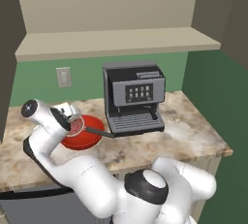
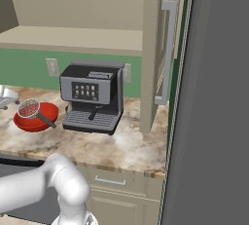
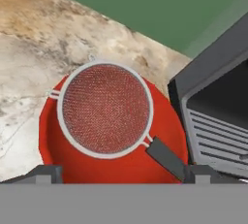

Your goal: Open the cabinet and setup a tea strainer by placing it in the bowl upright.

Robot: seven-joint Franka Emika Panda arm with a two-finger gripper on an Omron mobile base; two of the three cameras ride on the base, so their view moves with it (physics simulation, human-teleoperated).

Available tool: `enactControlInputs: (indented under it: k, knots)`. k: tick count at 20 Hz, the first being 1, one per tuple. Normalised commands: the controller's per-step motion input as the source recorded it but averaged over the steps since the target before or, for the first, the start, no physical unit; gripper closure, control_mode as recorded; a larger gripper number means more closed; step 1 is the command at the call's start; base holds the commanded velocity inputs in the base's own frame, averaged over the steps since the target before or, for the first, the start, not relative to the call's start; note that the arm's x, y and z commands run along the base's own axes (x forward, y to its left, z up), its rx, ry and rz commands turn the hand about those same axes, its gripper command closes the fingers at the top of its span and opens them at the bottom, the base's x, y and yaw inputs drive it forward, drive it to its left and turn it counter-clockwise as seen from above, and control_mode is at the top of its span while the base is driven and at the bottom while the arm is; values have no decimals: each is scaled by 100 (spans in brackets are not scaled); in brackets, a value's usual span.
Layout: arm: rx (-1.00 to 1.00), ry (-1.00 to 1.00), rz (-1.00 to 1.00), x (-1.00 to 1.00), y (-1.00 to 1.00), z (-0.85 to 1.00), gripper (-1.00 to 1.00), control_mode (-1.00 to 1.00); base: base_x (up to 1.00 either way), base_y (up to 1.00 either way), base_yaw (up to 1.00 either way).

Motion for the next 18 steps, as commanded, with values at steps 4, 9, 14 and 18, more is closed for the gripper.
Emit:
enactControlInputs:
  k: [4, 9, 14, 18]
  knots:
    - [35, 26, -8, -36, -69, 30, -100, -100, 0, 0, 0]
    - [34, 24, -9, -61, -85, 30, -100, -100, 0, 0, 0]
    - [11, 4, 0, -77, -73, 31, -100, -100, 0, 0, 0]
    - [0, 1, 0, -81, -49, 39, -100, -100, 0, 0, 0]
